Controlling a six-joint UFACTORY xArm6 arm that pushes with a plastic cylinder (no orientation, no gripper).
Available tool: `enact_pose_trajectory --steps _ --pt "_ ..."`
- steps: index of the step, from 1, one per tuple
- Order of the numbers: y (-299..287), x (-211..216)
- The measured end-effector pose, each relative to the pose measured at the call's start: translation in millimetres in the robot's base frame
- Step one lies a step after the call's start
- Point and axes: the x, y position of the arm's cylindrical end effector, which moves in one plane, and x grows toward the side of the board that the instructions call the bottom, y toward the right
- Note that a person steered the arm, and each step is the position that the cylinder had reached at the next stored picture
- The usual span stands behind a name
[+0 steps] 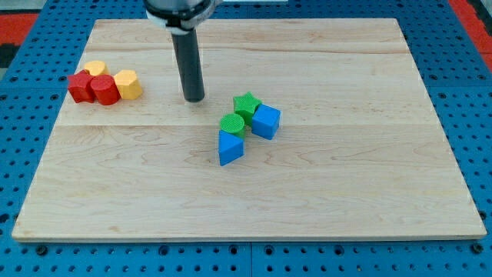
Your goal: Move the red star along with yellow heart up a bit
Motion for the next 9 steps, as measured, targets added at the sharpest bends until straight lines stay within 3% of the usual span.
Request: enact_pose_trajectory --steps 2,4,9 --pt "-105 35" --pt "-164 20" --pt "-180 -69"
